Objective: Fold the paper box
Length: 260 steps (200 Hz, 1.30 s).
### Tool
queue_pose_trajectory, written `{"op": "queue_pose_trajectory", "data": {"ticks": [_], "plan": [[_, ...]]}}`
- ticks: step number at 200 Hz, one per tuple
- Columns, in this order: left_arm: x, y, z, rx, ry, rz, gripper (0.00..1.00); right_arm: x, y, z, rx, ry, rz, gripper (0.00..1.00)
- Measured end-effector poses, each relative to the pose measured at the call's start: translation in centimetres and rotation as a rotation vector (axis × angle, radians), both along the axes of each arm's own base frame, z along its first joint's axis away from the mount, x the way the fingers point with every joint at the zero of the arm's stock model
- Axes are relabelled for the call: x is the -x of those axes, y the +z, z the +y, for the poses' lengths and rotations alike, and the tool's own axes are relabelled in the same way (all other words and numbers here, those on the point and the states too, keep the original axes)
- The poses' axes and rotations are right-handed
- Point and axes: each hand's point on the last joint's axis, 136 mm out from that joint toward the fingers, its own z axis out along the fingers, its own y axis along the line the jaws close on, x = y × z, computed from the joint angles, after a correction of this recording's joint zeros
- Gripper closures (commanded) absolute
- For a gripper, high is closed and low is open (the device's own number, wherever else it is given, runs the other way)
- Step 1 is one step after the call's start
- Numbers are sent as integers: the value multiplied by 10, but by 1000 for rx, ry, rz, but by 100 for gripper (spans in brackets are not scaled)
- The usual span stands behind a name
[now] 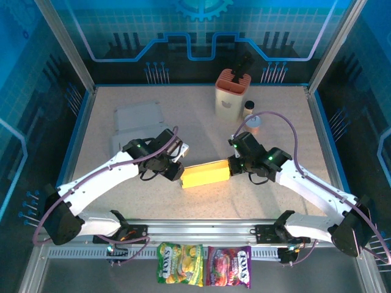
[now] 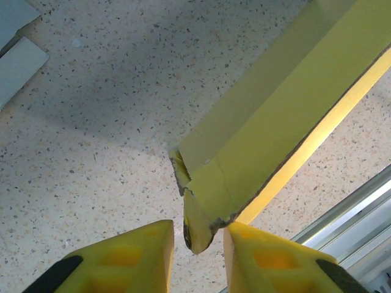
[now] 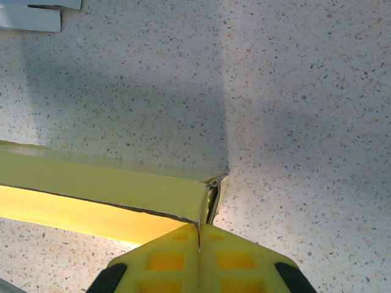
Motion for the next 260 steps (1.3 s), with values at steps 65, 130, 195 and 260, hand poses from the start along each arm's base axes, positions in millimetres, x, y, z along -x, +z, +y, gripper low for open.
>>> {"op": "queue_pose_trajectory", "data": {"ticks": [65,130,195,260], "plan": [[1,-1,-1,1,1,9,80,0,0,0,0,0,0,100],[0,-1,-1,1,1,8,79,0,0,0,0,0,0,100],[-2,3,-2,9,1,-2,78,-1,0,1,0,1,0,100],[-2,3,-2,9,3,-1,89,-1,0,1,0,1,1,100]]}}
